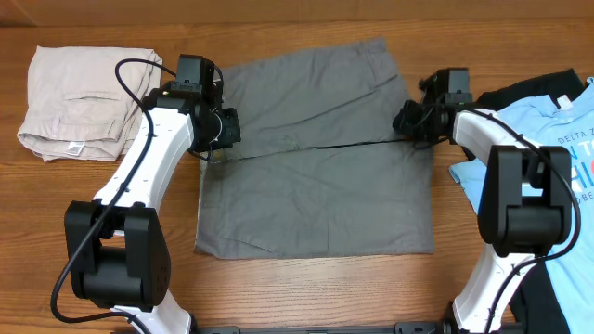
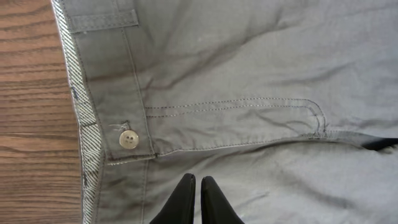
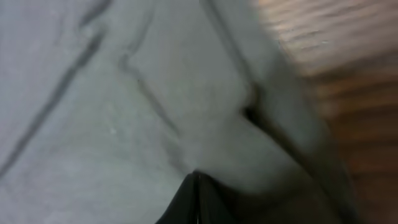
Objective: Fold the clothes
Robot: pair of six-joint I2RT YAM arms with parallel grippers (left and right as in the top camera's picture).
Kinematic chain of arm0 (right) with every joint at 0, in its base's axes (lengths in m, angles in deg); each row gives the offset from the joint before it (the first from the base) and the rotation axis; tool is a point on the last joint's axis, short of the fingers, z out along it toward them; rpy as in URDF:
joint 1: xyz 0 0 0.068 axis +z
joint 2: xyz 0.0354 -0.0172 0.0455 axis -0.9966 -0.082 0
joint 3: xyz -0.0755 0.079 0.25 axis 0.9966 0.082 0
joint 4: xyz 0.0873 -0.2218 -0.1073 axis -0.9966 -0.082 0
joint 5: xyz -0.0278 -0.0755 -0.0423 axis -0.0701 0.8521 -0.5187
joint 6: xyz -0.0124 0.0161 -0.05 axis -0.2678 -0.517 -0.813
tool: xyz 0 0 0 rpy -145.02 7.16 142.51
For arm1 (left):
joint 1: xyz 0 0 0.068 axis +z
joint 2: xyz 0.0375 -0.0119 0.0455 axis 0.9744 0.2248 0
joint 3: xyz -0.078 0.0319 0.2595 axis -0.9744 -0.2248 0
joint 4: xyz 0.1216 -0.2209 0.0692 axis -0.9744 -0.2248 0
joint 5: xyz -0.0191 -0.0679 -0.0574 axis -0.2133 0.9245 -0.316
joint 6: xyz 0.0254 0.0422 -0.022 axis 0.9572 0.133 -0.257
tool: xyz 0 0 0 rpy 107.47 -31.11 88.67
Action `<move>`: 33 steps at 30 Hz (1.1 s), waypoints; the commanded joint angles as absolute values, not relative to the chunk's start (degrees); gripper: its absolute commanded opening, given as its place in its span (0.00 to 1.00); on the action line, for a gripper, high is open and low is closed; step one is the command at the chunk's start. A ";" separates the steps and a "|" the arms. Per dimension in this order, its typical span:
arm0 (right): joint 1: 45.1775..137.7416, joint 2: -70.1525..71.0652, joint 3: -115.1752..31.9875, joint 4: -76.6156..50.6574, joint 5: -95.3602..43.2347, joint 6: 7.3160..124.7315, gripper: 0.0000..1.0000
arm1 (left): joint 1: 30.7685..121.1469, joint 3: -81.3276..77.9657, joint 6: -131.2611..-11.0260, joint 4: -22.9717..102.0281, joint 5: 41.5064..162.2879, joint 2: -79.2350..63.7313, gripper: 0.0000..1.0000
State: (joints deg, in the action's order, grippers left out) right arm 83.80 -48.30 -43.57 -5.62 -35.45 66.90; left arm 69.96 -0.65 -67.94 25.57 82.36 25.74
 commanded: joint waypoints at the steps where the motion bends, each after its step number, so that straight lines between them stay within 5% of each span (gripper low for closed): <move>1: 83.16 -48.10 -43.24 -11.07 -21.92 69.85 0.04 | 69.96 -0.89 -68.14 25.70 78.62 26.25 0.09; 12: 82.99 -43.29 -50.26 -21.38 -20.76 71.42 0.04 | 70.09 -0.74 -68.16 25.18 77.05 22.66 0.04; 14: 82.97 -38.98 -57.58 -30.58 -20.61 71.79 0.16 | 70.24 -0.74 -69.12 24.59 77.11 16.98 0.04; 24: 84.43 -14.50 -65.56 -67.81 -20.65 79.71 0.22 | 69.80 -0.78 -74.61 4.74 74.03 -13.12 0.05; 28: 85.98 -6.33 -59.79 -73.69 -20.68 82.44 0.22 | 69.80 -0.81 -75.90 -3.89 74.05 -20.46 0.25; 33: 86.36 0.88 -45.45 -72.77 -20.65 85.98 0.23 | 69.80 -1.68 -76.38 -8.57 74.27 -21.40 0.39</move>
